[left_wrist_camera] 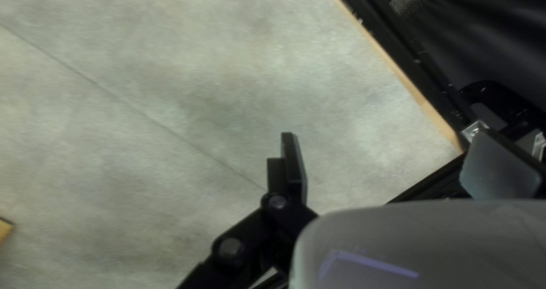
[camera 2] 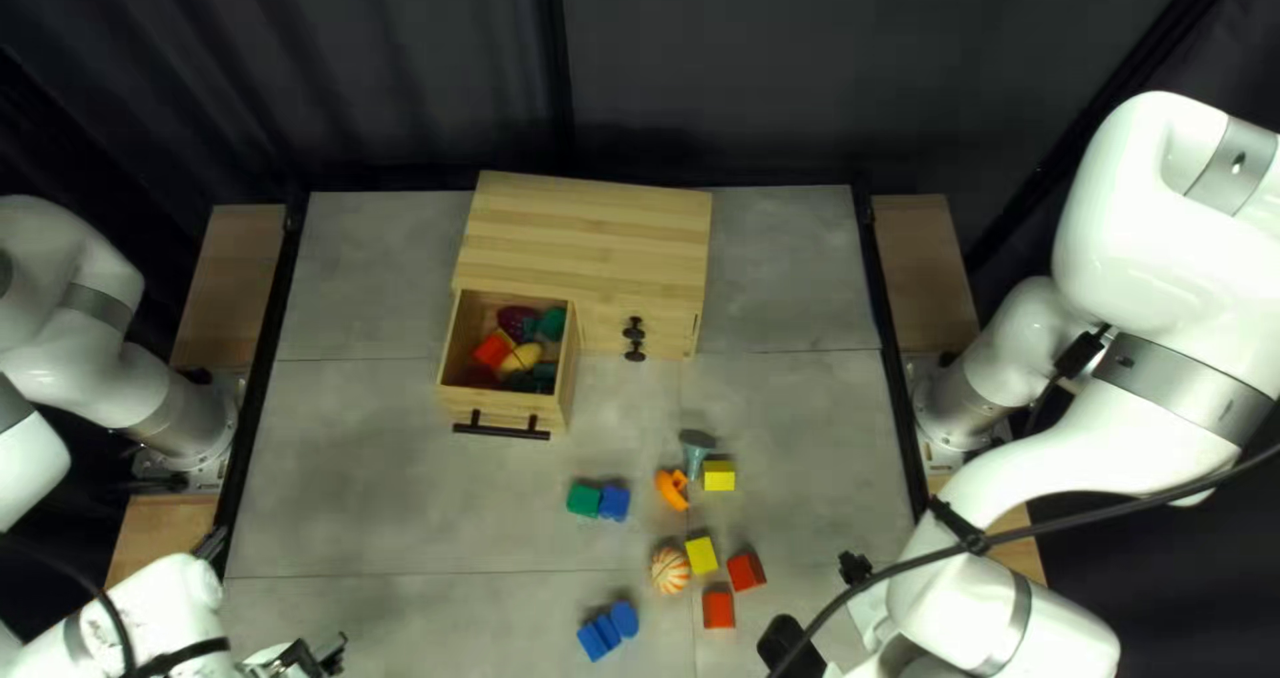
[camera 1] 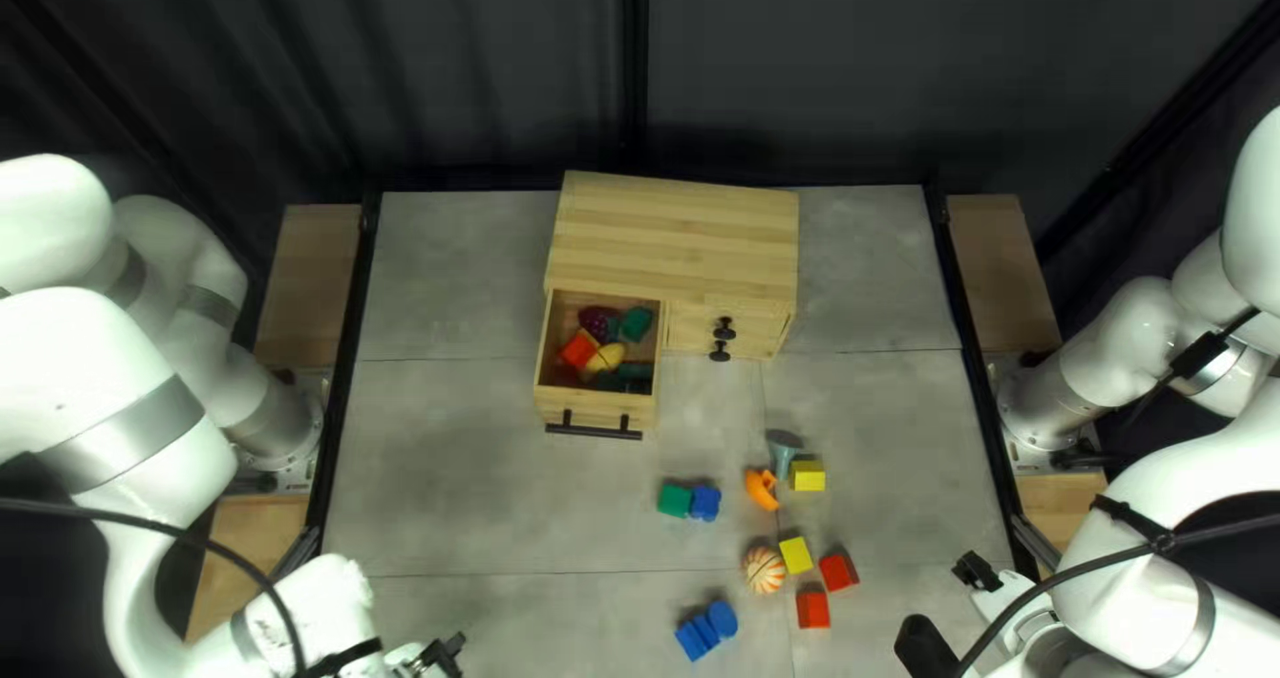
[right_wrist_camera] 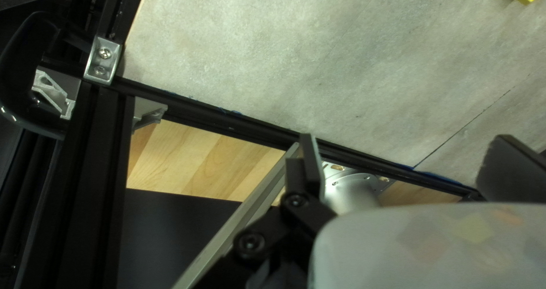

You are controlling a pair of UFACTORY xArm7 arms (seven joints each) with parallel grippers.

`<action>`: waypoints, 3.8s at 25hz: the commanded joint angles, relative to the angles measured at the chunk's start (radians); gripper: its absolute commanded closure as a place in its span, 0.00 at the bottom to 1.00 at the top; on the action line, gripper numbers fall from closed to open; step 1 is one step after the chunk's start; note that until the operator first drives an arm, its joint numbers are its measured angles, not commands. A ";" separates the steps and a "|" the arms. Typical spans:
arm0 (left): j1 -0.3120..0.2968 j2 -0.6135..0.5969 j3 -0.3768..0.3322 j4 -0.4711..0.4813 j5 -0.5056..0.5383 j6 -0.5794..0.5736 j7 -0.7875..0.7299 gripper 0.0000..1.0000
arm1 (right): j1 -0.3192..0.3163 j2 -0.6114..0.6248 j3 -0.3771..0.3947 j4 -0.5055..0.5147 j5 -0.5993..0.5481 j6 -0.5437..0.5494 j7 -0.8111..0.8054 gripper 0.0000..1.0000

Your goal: Open drawers and place objects into drawer and close

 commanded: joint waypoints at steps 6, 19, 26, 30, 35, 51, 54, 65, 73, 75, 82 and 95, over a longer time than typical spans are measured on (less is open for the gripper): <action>0.000 0.000 0.000 0.000 0.000 0.000 0.000 0.00 | 0.000 -0.009 0.001 -0.002 -0.039 0.003 -0.017 0.00; 0.000 0.000 0.000 0.000 0.000 0.000 0.000 0.00 | -0.192 -0.004 -0.193 0.082 -0.096 -0.086 -0.104 0.00; 0.000 0.000 0.000 0.000 0.000 0.000 0.000 0.00 | -0.262 0.042 -0.262 0.100 -0.049 -0.191 0.030 0.00; 0.000 0.000 0.000 0.000 0.000 0.000 0.000 0.00 | -0.259 0.082 -0.260 0.155 -0.056 -0.166 0.047 0.00; 0.000 0.000 0.000 0.000 0.000 0.000 0.000 0.00 | -0.259 0.082 -0.260 0.155 -0.056 -0.166 0.047 0.00; 0.000 0.000 0.000 0.000 0.000 0.000 0.000 0.00 | -0.229 0.057 -0.239 0.180 -0.123 -0.147 0.227 0.00; 0.000 0.000 0.000 0.000 0.000 0.000 0.000 0.00 | -0.229 0.052 -0.242 0.169 -0.118 -0.165 0.356 0.00; 0.000 0.000 0.000 0.000 0.000 0.000 0.000 0.00 | -0.273 0.033 -0.290 -0.046 -0.091 -0.452 0.653 0.00; 0.000 0.000 0.000 0.000 0.000 0.000 0.000 0.00 | -0.277 0.065 -0.297 -0.096 -0.169 -0.572 0.626 0.00; 0.000 0.000 0.000 0.000 0.000 0.000 0.000 0.00 | -0.270 0.088 -0.293 -0.107 -0.220 -0.605 0.615 0.00; 0.000 0.000 0.000 0.000 0.000 0.000 0.000 0.00 | -0.290 0.165 -0.297 -0.093 -0.261 -0.683 0.484 0.00; 0.000 0.000 0.000 0.000 0.000 0.000 0.000 0.00 | -0.368 0.261 -0.321 -0.106 -0.227 -0.842 0.390 0.00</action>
